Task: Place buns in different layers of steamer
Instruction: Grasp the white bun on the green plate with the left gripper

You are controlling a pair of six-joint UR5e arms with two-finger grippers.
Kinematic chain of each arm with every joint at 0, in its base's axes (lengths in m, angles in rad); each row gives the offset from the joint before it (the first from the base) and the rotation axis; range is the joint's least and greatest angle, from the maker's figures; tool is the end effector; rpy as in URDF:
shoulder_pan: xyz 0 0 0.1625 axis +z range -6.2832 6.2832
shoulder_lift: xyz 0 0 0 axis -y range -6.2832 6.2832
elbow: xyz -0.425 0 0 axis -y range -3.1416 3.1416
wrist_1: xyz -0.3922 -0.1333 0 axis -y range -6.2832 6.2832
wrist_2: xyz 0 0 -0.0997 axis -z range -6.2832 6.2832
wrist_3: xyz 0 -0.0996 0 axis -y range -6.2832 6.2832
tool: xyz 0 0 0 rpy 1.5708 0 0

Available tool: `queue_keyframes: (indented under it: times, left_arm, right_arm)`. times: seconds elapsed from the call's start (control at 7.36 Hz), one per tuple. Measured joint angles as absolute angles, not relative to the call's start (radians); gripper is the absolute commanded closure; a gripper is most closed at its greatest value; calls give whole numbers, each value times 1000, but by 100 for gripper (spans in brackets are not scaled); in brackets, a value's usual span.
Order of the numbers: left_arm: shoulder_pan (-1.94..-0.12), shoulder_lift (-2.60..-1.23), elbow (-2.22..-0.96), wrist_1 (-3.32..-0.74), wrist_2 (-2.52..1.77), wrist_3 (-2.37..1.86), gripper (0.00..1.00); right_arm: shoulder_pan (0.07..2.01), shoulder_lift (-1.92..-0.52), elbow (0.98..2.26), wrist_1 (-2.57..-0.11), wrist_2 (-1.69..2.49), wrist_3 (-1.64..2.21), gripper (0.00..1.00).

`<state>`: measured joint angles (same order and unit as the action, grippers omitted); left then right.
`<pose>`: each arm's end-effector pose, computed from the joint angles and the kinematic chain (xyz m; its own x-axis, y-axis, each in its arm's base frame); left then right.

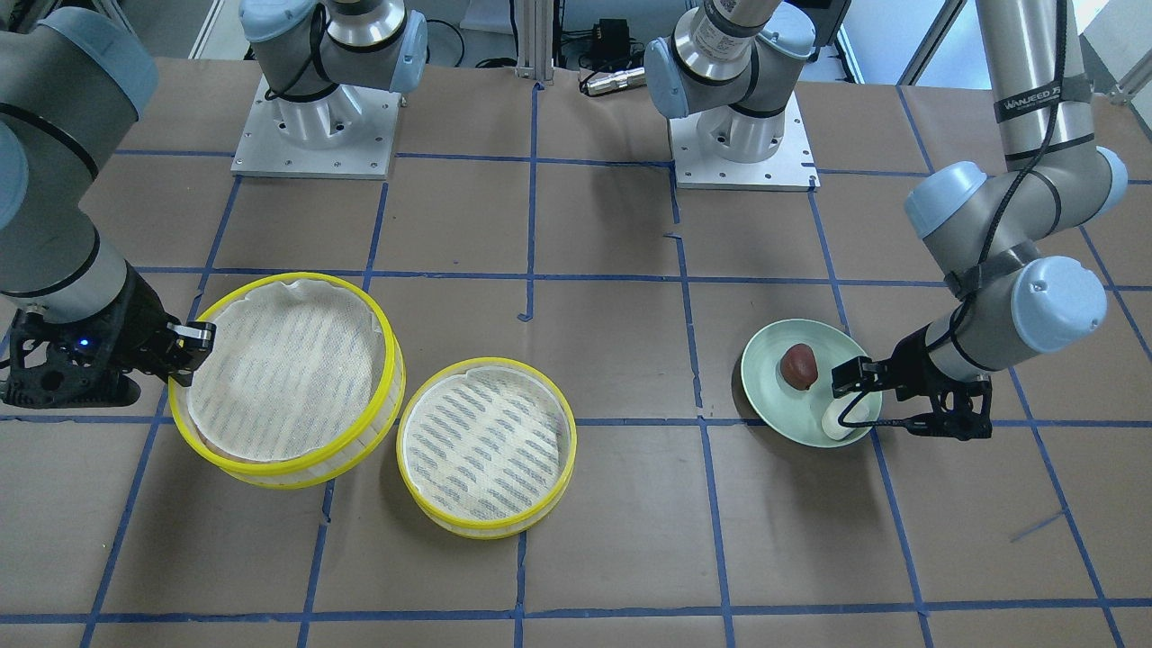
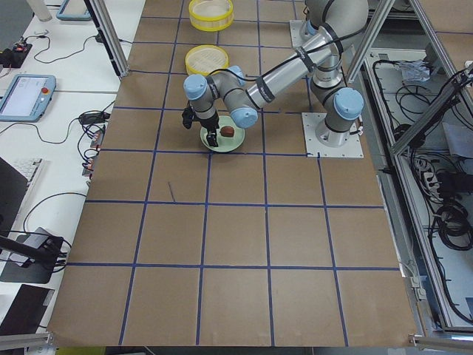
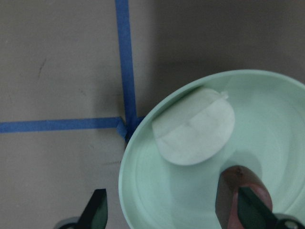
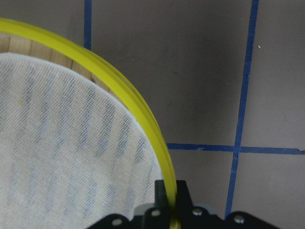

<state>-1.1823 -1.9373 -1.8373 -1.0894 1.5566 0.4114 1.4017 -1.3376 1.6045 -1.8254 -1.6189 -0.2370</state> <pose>0.0844 -0.5619 0.2138 -0.9972 0.0169 0.0733 0.0265 0.9908 0.1328 0.0299 -0.5884 0.3719 -0.9967 -0.0686 0.0439 -0.0676 0.9974 0.0232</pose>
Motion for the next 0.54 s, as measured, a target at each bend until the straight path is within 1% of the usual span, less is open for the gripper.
queue_keyframes:
  times: [0.41, 0.54]
  left_arm:
    - [-1224, -1966, -1847, -1029, 1539, 408, 5]
    - [-1239, -1967, -1848, -1024, 1543, 409, 11]
  right_arm:
    - [1402, -1338, 1615, -1825, -1617, -230, 93]
    - [1402, -1338, 1621, -1827, -1617, -229, 93]
